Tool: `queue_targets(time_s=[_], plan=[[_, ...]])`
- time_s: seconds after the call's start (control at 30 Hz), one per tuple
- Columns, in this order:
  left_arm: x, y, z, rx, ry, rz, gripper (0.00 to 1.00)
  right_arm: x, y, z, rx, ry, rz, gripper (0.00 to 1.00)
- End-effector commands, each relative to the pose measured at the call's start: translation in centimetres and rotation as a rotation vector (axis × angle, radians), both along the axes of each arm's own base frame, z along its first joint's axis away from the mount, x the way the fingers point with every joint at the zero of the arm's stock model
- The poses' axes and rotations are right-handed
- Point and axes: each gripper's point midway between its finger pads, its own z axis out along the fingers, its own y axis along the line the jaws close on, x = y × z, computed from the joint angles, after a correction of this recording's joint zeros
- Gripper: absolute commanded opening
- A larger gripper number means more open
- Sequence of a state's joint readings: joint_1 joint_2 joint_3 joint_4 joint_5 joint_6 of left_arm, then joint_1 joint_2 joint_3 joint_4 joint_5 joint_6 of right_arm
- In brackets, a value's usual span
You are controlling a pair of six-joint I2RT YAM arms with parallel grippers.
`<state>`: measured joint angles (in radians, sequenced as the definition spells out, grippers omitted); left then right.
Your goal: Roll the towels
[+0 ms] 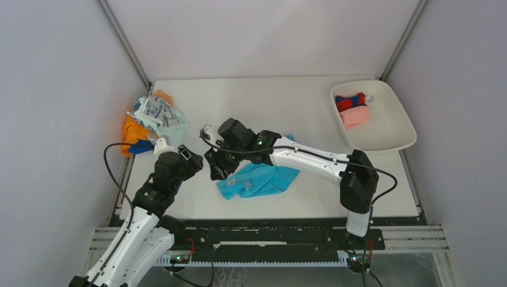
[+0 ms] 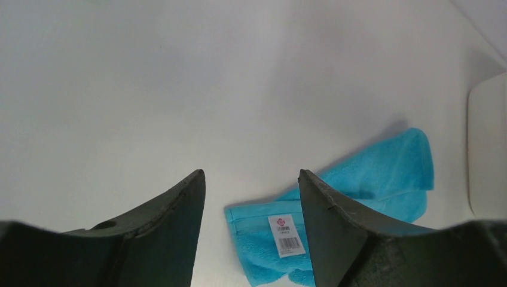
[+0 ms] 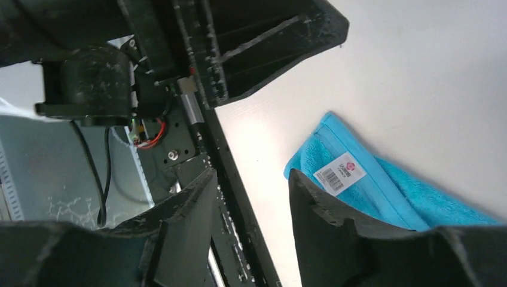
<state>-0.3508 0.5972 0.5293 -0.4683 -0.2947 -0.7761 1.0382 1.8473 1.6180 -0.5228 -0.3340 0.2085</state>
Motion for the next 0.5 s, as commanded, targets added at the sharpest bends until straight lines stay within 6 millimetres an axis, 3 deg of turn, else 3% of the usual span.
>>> queue_targets(time_s=[0.0, 0.07, 0.33, 0.47], plan=[[-1.2, -0.3, -1.0, -0.007, 0.052, -0.030, 0.64, 0.4, -2.2, 3.1, 0.022, -0.078, 0.003, 0.49], [-1.5, -1.3, -1.2, -0.029, 0.068, -0.084, 0.64, 2.1, -4.8, 2.5, 0.002, -0.102, -0.077, 0.50], [-2.4, -6.2, -4.0, -0.074, 0.192, -0.272, 0.65, 10.1, -18.0, -3.2, -0.169, -0.049, -0.521, 0.51], [-2.7, -6.6, -5.7, -0.073, 0.239, -0.277, 0.65, 12.0, -23.1, -6.4, -0.231, 0.012, -0.684, 0.51]])
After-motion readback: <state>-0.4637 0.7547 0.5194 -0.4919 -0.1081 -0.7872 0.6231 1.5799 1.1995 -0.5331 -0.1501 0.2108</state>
